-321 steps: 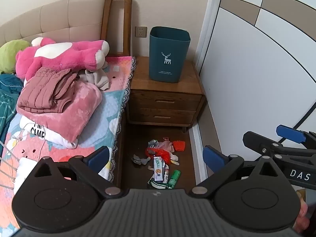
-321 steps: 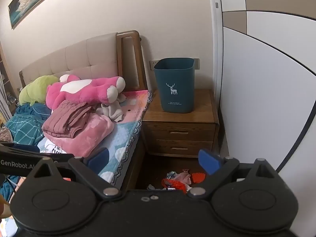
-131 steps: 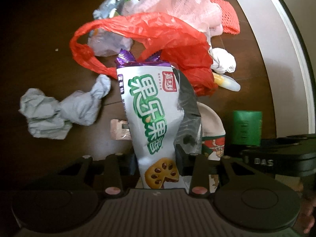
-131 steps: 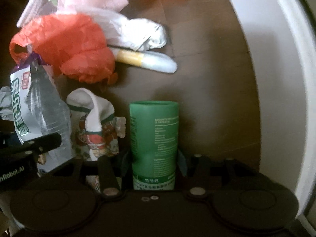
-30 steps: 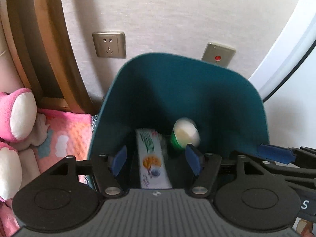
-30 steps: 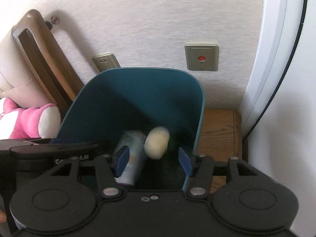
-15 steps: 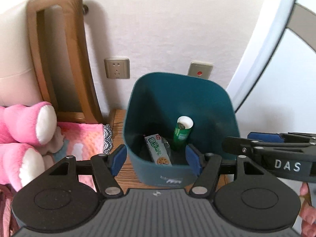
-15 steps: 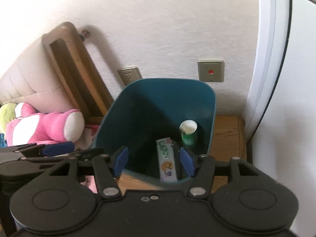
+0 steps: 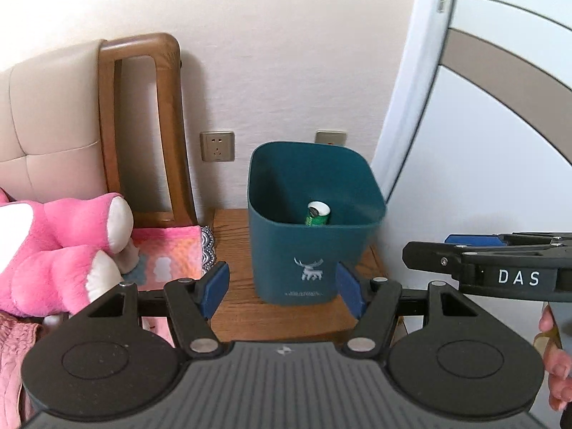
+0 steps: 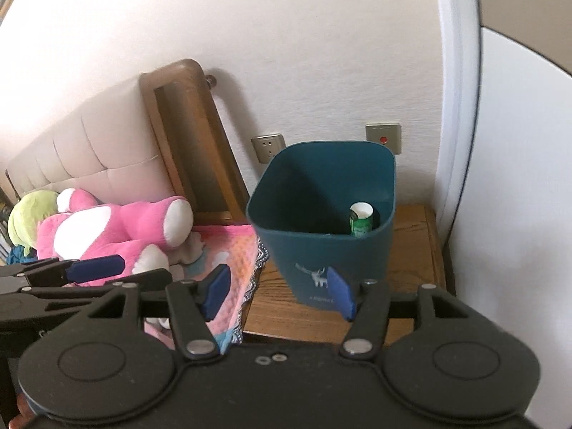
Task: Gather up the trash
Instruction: 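Withdraw both tools from the bin and lower them toward the floor pile, then grasp the grey crumpled paper with the left tool while the right tool grasps the printed sock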
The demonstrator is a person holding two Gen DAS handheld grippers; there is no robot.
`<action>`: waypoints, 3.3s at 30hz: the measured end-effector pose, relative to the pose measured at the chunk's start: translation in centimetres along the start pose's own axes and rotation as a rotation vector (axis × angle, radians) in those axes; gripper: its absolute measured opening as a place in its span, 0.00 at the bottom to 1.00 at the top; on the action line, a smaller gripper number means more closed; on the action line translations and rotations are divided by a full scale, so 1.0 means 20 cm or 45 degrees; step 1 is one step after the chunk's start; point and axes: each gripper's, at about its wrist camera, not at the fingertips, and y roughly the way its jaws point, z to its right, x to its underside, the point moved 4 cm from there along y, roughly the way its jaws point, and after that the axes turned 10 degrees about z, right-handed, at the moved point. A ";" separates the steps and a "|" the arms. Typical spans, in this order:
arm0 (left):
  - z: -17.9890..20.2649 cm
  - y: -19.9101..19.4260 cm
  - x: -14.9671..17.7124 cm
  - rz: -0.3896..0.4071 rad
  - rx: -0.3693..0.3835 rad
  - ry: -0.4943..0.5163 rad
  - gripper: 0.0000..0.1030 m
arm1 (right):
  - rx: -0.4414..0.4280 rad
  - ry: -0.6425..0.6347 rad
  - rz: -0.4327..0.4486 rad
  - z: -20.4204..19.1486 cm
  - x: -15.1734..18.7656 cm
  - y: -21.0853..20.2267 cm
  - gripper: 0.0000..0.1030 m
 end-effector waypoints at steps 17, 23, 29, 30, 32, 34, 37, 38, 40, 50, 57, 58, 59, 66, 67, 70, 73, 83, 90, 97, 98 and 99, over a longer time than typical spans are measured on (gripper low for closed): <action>-0.02 -0.51 0.43 0.030 0.088 0.031 0.77 | 0.021 -0.002 0.071 -0.20 0.53 -0.47 0.67; 0.04 -0.45 0.68 -0.031 0.030 -0.020 0.77 | -0.028 -0.039 0.035 -0.11 0.75 -0.45 0.72; 0.15 -0.32 1.01 -0.092 -0.022 -0.021 0.77 | -0.055 -0.051 -0.038 0.04 1.04 -0.36 0.74; 0.16 -0.29 1.07 -0.102 -0.022 -0.028 0.77 | -0.062 -0.038 -0.051 0.08 1.09 -0.34 0.75; 0.17 -0.22 1.19 -0.131 -0.032 -0.043 0.77 | -0.049 -0.020 -0.083 0.14 1.20 -0.28 0.75; 0.18 -0.14 1.34 -0.164 -0.045 -0.047 0.78 | -0.032 -0.018 -0.106 0.21 1.33 -0.22 0.76; 0.18 -0.01 1.57 -0.232 -0.065 -0.057 0.80 | -0.011 0.012 -0.165 0.31 1.54 -0.12 0.77; 0.17 0.03 1.65 -0.259 -0.062 -0.067 0.80 | -0.006 0.017 -0.179 0.35 1.61 -0.09 0.78; 0.16 0.12 1.81 -0.313 -0.056 -0.086 0.81 | -0.003 0.023 -0.212 0.40 1.76 -0.02 0.80; 0.05 0.65 2.63 -0.478 -0.146 -0.154 0.99 | -0.006 0.028 -0.308 0.69 2.55 0.37 0.84; -0.08 1.09 3.15 -0.596 -0.231 -0.175 0.99 | -0.037 -0.034 -0.478 0.81 3.10 0.70 0.84; -0.11 1.15 3.21 -0.604 -0.243 -0.192 0.99 | -0.048 -0.057 -0.506 0.82 3.16 0.75 0.84; -0.13 1.20 3.26 -0.611 -0.253 -0.206 0.99 | -0.060 -0.088 -0.530 0.82 3.22 0.79 0.84; -0.27 1.53 3.56 -0.725 -0.340 -0.108 0.99 | -0.138 -0.187 -0.705 0.88 3.54 1.02 0.84; -0.28 1.58 3.59 -0.736 -0.346 -0.073 0.99 | -0.150 -0.187 -0.729 0.89 3.58 1.06 0.84; -0.29 1.68 3.66 -0.763 -0.305 -0.010 0.99 | -0.170 -0.123 -0.790 0.92 3.65 1.18 0.82; -0.24 1.76 3.72 -0.758 -0.241 0.109 0.99 | -0.154 -0.055 -0.843 0.95 3.71 1.27 0.82; -0.24 1.97 3.86 -0.806 -0.130 0.214 0.98 | -0.141 -0.137 -0.926 0.96 3.75 1.40 0.81; -0.33 2.01 3.94 -0.887 -0.144 0.084 0.84 | -0.101 -0.166 -0.969 0.94 3.83 1.46 0.80; -0.39 2.00 3.95 -0.896 -0.168 0.010 0.67 | -0.064 -0.204 -0.973 0.95 3.87 1.46 0.29; -0.39 2.00 3.95 -0.895 -0.168 0.021 0.66 | -0.038 -0.201 -0.989 0.96 3.88 1.47 0.07; -0.38 1.99 3.95 -0.895 -0.166 0.032 0.65 | -0.024 -0.179 -1.003 0.98 3.88 1.47 0.12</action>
